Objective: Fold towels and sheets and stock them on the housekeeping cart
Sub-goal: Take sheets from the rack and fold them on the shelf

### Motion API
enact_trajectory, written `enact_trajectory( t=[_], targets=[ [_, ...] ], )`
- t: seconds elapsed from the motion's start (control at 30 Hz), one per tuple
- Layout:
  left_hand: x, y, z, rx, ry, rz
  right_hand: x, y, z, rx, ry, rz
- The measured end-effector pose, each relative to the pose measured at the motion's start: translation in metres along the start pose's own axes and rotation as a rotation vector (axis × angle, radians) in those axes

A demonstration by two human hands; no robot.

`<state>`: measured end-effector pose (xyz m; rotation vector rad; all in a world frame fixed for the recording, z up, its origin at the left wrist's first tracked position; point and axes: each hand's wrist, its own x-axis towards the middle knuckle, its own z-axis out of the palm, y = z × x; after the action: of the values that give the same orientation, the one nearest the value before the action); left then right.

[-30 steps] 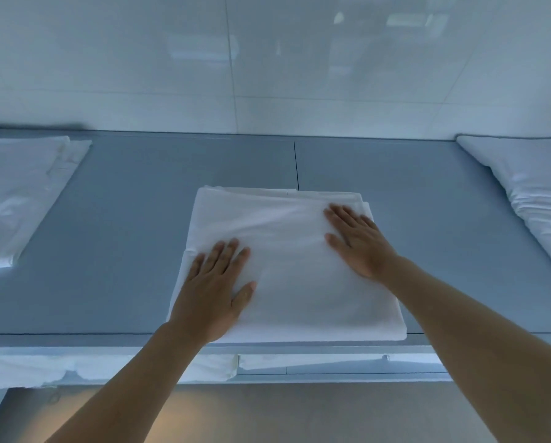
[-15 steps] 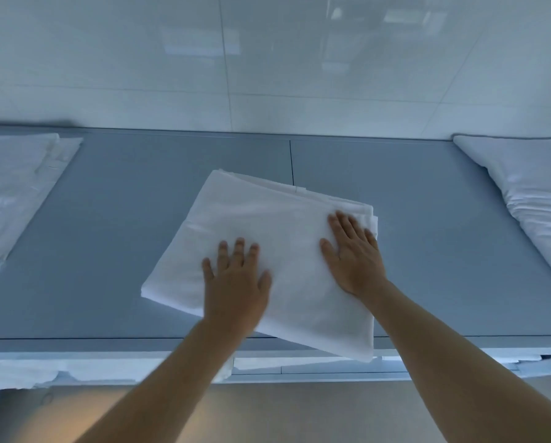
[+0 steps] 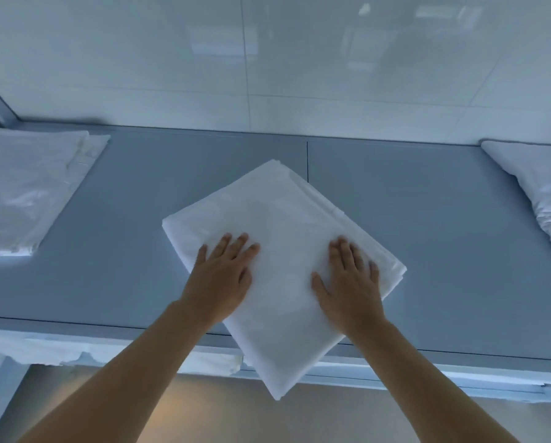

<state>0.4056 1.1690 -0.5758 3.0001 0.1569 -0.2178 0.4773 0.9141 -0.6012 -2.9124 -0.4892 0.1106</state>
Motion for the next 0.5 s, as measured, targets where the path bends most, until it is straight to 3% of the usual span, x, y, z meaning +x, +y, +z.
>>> enact_trajectory(
  t=[0.1,0.2,0.33,0.5],
  targets=[
    [-0.023,0.061,0.019,-0.07,0.05,-0.185,0.046,0.019,-0.017,-0.058,-0.086,-0.339],
    [-0.044,0.099,0.035,-0.091,0.114,-0.239,0.07,0.032,-0.023,-0.108,-0.123,-0.511],
    [-0.04,0.093,0.043,-0.086,0.19,-0.209,0.071,0.034,-0.014,-0.086,-0.08,-0.498],
    [-0.03,0.029,0.037,-0.035,0.188,-0.075,0.06,-0.003,0.005,-0.016,-0.021,-0.34]
  ],
)
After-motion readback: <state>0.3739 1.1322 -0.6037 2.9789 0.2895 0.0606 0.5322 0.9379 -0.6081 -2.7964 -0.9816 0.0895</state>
